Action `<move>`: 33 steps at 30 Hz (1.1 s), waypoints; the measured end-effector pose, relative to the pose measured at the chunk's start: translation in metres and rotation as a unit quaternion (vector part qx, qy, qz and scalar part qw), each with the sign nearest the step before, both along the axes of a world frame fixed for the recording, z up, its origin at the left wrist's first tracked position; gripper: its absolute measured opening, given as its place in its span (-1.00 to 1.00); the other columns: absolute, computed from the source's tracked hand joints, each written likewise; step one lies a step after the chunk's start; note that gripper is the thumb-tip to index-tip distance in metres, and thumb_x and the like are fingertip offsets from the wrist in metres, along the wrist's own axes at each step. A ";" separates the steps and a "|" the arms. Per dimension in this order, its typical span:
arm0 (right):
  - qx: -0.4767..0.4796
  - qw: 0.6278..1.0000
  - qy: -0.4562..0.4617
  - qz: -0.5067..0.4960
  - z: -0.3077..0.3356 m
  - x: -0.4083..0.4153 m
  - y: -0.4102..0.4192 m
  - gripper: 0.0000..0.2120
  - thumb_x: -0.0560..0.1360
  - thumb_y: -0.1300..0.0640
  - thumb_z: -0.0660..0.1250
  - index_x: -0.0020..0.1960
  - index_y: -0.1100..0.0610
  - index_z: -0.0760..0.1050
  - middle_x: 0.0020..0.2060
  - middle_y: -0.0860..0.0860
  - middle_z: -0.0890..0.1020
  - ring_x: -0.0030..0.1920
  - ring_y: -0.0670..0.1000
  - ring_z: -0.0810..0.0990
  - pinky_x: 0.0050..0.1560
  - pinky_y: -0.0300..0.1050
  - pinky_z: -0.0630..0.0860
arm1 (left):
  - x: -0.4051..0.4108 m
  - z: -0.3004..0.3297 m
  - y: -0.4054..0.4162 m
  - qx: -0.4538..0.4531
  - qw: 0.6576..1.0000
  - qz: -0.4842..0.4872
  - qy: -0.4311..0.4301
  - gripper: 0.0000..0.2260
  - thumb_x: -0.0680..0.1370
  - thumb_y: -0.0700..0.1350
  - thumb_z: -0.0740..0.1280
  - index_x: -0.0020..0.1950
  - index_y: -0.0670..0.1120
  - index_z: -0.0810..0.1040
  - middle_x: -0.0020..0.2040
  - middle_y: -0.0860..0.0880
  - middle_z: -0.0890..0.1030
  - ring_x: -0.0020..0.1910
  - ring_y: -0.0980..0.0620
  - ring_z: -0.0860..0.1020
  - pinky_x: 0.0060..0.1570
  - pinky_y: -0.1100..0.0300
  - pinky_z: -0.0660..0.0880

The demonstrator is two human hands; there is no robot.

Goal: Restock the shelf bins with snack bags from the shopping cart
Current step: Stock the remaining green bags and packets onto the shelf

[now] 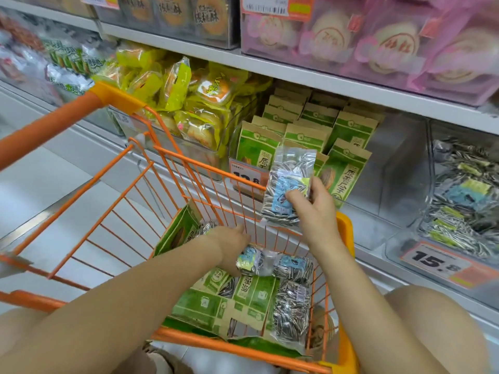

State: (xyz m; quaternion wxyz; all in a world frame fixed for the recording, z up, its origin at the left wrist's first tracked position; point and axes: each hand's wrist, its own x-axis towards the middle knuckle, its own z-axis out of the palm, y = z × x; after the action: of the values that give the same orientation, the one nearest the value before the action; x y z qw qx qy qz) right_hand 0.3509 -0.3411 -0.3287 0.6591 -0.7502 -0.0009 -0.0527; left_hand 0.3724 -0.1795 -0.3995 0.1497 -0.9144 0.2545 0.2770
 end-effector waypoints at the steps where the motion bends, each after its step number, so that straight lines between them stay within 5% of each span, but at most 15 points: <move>1: 0.005 1.000 -0.008 -0.014 0.002 -0.001 -0.001 -0.52 0.36 0.00 0.26 0.23 0.17 0.43 -0.12 -0.08 0.53 -0.16 -0.14 0.48 -0.12 -0.22 0.38 | 0.001 0.007 0.004 0.000 1.000 0.004 0.022 -0.30 0.41 0.29 0.35 0.39 -0.09 0.31 0.28 -0.13 0.39 0.11 -0.11 0.51 -0.06 0.06 0.51; 3: 0.007 0.999 -0.021 -0.038 0.000 0.000 -0.004 -0.63 0.45 0.06 0.31 0.23 0.14 0.40 -0.09 -0.05 0.54 -0.17 -0.16 0.49 -0.15 -0.28 0.39 | 0.004 0.029 0.013 -0.044 0.986 0.089 0.134 -0.49 0.41 0.28 0.34 0.20 -0.03 0.44 0.14 -0.16 0.49 0.04 -0.06 0.53 -0.01 0.05 0.54; 4: 0.002 0.998 -0.024 -0.051 0.001 0.001 -0.004 -0.67 0.51 0.13 0.31 0.26 0.12 0.38 -0.05 -0.04 0.53 -0.15 -0.14 0.50 -0.17 -0.28 0.38 | 0.005 0.042 0.019 -0.083 0.962 0.152 0.211 -0.60 0.43 0.26 0.32 0.08 0.01 0.46 0.00 0.08 0.41 0.05 -0.06 0.54 0.01 0.05 0.57; 5: -0.002 0.998 -0.026 -0.063 0.001 0.001 -0.005 -0.63 0.54 0.18 0.29 0.33 0.13 0.34 0.00 -0.01 0.52 -0.10 -0.09 0.48 -0.16 -0.21 0.35 | 0.005 0.057 0.025 -0.126 0.931 0.205 0.275 -0.67 0.45 0.24 0.32 0.02 0.03 0.47 0.36 0.01 0.17 0.12 -0.06 0.53 0.02 0.08 0.58; 6: -0.004 0.997 -0.028 -0.074 0.002 0.002 -0.005 -0.59 0.55 0.20 0.27 0.38 0.14 0.30 0.04 0.03 0.50 -0.05 -0.02 0.45 -0.14 -0.16 0.33 | 0.003 0.072 0.032 -0.169 0.905 0.233 0.314 -0.67 0.43 0.24 0.34 0.02 0.04 0.48 0.26 -0.10 0.46 0.18 -0.07 0.51 0.02 0.11 0.59; 7: -0.004 0.996 -0.033 -0.083 0.001 0.004 -0.007 -0.56 0.56 0.20 0.26 0.41 0.14 0.28 0.04 0.05 0.48 -0.05 0.04 0.42 -0.13 -0.12 0.33 | 0.001 0.086 0.041 -0.217 0.887 0.243 0.327 -0.58 0.38 0.26 0.37 0.09 0.02 0.49 0.15 0.08 0.44 0.21 -0.06 0.50 0.03 0.13 0.59; 9: -0.001 0.995 -0.030 -0.096 0.002 0.006 -0.008 -0.53 0.56 0.17 0.26 0.44 0.12 0.24 -0.01 0.05 0.47 -0.06 0.10 0.39 -0.17 -0.15 0.36 | -0.007 0.112 0.057 -0.317 0.855 0.247 0.329 -0.35 0.23 0.29 0.43 0.22 0.00 0.49 0.15 0.02 0.58 0.15 0.03 0.56 0.03 0.20 0.55; 14: 0.005 0.997 -0.012 -0.070 0.001 0.008 -0.003 -0.42 0.55 0.05 0.32 0.50 0.11 0.19 0.21 -0.05 0.42 0.23 -0.04 0.41 0.16 -0.16 0.34 | -0.015 0.135 0.046 -0.587 0.718 0.299 0.226 -0.36 0.24 0.31 0.47 0.17 -0.01 0.45 -0.05 0.05 0.66 0.00 0.08 0.62 -0.01 0.17 0.56; 16: 0.013 0.998 -0.010 -0.066 0.002 0.007 0.003 -0.35 0.49 -0.06 0.37 0.49 0.05 0.21 0.34 0.04 0.43 0.33 0.08 0.42 0.24 0.02 0.42 | -0.015 0.131 0.020 -0.594 0.738 0.305 0.097 -0.54 0.36 0.34 0.35 0.13 0.12 0.42 -0.04 0.14 0.62 -0.05 0.13 0.62 0.00 0.09 0.58; 19: 0.048 0.997 -0.007 -0.054 0.003 0.005 0.005 -0.40 0.46 -0.10 0.37 0.43 -0.03 0.26 0.27 -0.01 0.49 0.30 0.11 0.46 0.23 0.08 0.43 | -0.021 0.124 -0.012 -0.547 0.764 0.337 -0.062 -0.41 0.39 0.44 0.17 0.21 0.05 0.36 0.08 0.08 0.55 0.03 0.08 0.57 0.02 0.06 0.52; 23: 0.076 0.995 0.000 -0.070 0.006 0.002 -0.001 -0.57 0.60 0.12 0.23 0.42 -0.06 0.23 0.07 -0.36 0.38 0.20 -0.23 0.44 0.21 -0.27 0.39 | -0.022 0.109 -0.028 -0.598 0.702 0.378 -0.075 -0.32 0.52 0.34 0.05 0.51 -0.05 0.13 0.47 -0.01 0.29 0.43 0.00 0.27 0.24 0.16 0.22; 26: 0.067 0.996 0.019 -0.061 0.008 -0.003 -0.001 -0.55 0.64 0.04 0.11 0.51 0.00 0.16 0.06 -0.48 0.20 0.01 -0.61 0.25 -0.14 -0.73 0.20 | -0.021 0.102 -0.029 -0.673 0.613 0.412 -0.032 -0.33 0.46 0.38 0.14 0.43 -0.01 0.32 0.38 0.08 0.42 0.37 0.06 0.36 0.35 0.07 0.27; 28: 0.068 0.996 0.039 -0.043 0.010 -0.006 -0.001 -0.54 0.64 -0.05 0.04 0.52 -0.05 0.11 0.12 -0.43 0.13 0.04 -0.56 0.15 -0.22 -0.77 0.12 | -0.022 0.103 -0.033 -0.711 0.564 0.420 -0.005 -0.44 0.42 0.38 0.27 0.26 0.04 0.48 0.19 0.14 0.56 0.22 0.14 0.49 0.29 0.02 0.37; 31: 0.062 0.997 0.044 -0.034 0.020 -0.011 -0.001 -0.49 0.61 -0.11 0.05 0.53 -0.06 0.07 0.21 -0.34 0.14 0.03 -0.63 0.17 -0.15 -0.76 0.10 | -0.025 0.107 -0.049 -0.725 0.571 0.385 0.002 -0.54 0.39 0.37 0.31 0.18 0.15 0.50 0.12 0.20 0.58 0.14 0.22 0.51 0.18 0.13 0.41; 33: 0.074 0.996 0.043 -0.032 0.026 -0.013 -0.004 -0.43 0.57 -0.22 0.15 0.51 -0.09 0.11 0.29 -0.26 0.22 0.25 -0.36 0.25 0.11 -0.53 0.21 | -0.026 0.113 -0.063 -0.719 0.592 0.365 -0.021 -0.79 0.47 0.27 0.28 0.03 0.24 0.47 0.01 0.28 0.53 0.02 0.34 0.47 0.00 0.27 0.37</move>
State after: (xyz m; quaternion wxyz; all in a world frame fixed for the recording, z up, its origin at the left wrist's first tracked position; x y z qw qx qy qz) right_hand 0.3375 -0.3454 -0.3027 0.7103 -0.7005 0.0549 -0.0414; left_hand 0.3464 -0.2425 -0.2865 -0.6643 -0.7472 0.0129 0.0167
